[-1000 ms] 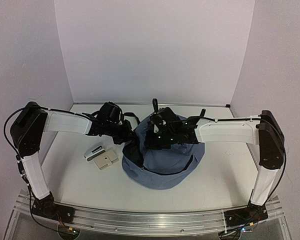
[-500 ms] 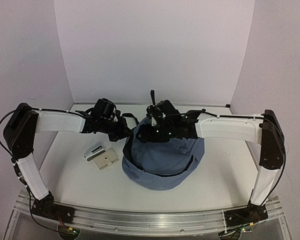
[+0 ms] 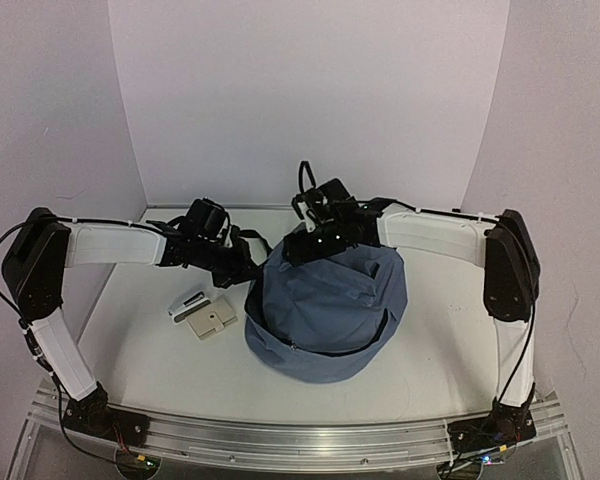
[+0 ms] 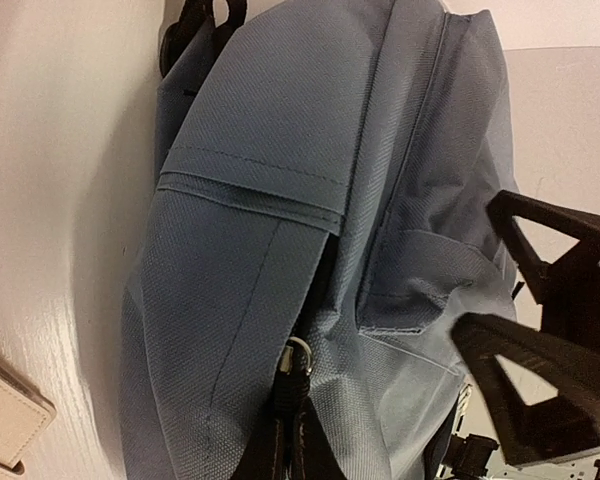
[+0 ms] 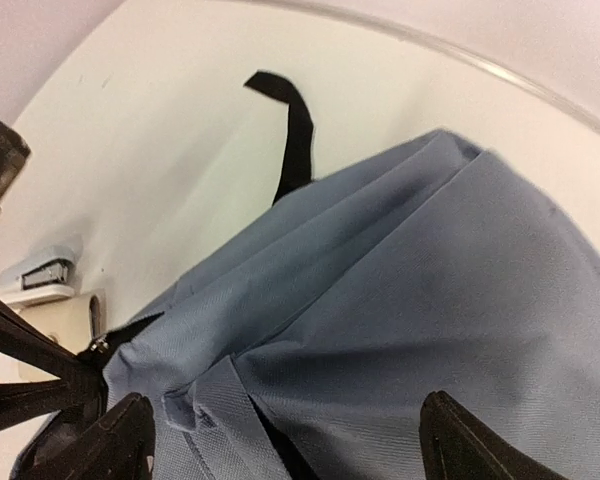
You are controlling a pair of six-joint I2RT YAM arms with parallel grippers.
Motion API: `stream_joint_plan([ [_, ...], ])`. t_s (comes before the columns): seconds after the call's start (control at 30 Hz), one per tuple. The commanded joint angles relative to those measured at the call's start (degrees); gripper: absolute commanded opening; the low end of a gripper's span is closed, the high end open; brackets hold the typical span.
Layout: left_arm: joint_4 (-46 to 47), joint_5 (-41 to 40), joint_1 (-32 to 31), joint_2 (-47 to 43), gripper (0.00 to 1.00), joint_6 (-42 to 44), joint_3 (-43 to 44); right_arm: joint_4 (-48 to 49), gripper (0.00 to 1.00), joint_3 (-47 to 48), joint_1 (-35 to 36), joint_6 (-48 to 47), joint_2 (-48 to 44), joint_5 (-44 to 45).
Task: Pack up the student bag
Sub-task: Zip the student bag at the center of the board.
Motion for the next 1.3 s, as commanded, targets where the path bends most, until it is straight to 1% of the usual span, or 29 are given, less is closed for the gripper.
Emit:
stream_joint_plan([
  [0.0, -2.3, 0.7, 0.2, -3.3, 0.00, 1.5, 0.9, -1.4, 0.78, 4.4, 1.0, -7.5, 2.9, -4.0],
  [0.07, -2.7, 0.6, 0.2, -3.5, 0.00, 1.6, 0.9, -1.7, 0.67, 5.3, 1.1, -7.3, 4.3, -1.7],
  [0.1, -3.0, 0.5, 0.2, -3.7, 0.00, 1.7, 0.9, -1.9, 0.60, 5.7, 1.0, -6.8, 5.2, 0.5],
  [0.13, -3.3, 0.3, 0.2, -3.8, 0.00, 1.7, 1.0, -2.1, 0.49, 6.0, 1.0, -6.1, 6.0, 3.0],
  [0.17, -3.8, 0.2, 0.2, -4.1, 0.00, 1.8, 1.0, -2.4, 0.35, 6.3, 1.0, -5.2, 6.8, 6.1],
  [0.23, -4.8, 0.2, 0.2, -4.5, 0.00, 2.1, 0.8, -2.5, 0.12, 6.7, 0.9, -2.9, 7.5, 10.3],
  [0.27, -5.5, 0.2, 0.2, -4.9, 0.00, 2.1, 0.7, -2.4, 0.03, 7.1, 0.8, -1.3, 7.8, 12.2],
  [0.3, -6.1, 0.3, 0.2, -5.1, 0.00, 2.2, 0.5, -2.4, 0.00, 7.7, 0.7, 0.1, 8.0, 14.3],
  [0.43, -8.4, 1.4, 0.2, -6.5, 0.00, 2.1, -0.5, -2.4, 0.00, 10.0, 0.6, 4.5, 8.9, 18.9],
  [0.53, -8.8, 2.8, 0.2, -8.0, 0.00, 1.5, -2.0, -2.5, 0.00, 11.9, 0.4, 6.2, 9.9, 20.5],
  [0.73, -8.8, 7.1, 0.2, -10.8, 0.00, 1.3, -4.8, -2.9, 0.00, 14.3, -0.2, 9.9, 11.4, 24.1],
  [0.83, -9.8, 8.3, 0.2, -11.8, 0.00, 1.9, -5.9, -3.0, 0.00, 14.7, -1.1, 13.0, 11.7, 26.0],
  [0.97, -9.7, 12.4, 0.0, -12.8, 0.00, 3.2, -6.8, -3.1, 0.00, 15.6, -2.8, 17.0, 12.2, 29.1],
  [1.1, -9.4, 15.1, -0.9, -13.5, 0.00, 4.5, -7.2, -3.4, 0.00, 17.7, -4.2, 19.3, 13.5, 30.4],
  [1.2, -9.7, 16.7, -2.2, -13.2, 0.00, 5.8, -6.6, -3.5, 0.00, 19.5, -4.2, 19.4, 14.6, 30.7],
  [1.27, -10.7, 16.4, -2.8, -13.3, 0.00, 6.4, -6.1, -3.5, 0.00, 20.2, -4.3, 18.7, 15.0, 29.7],
])
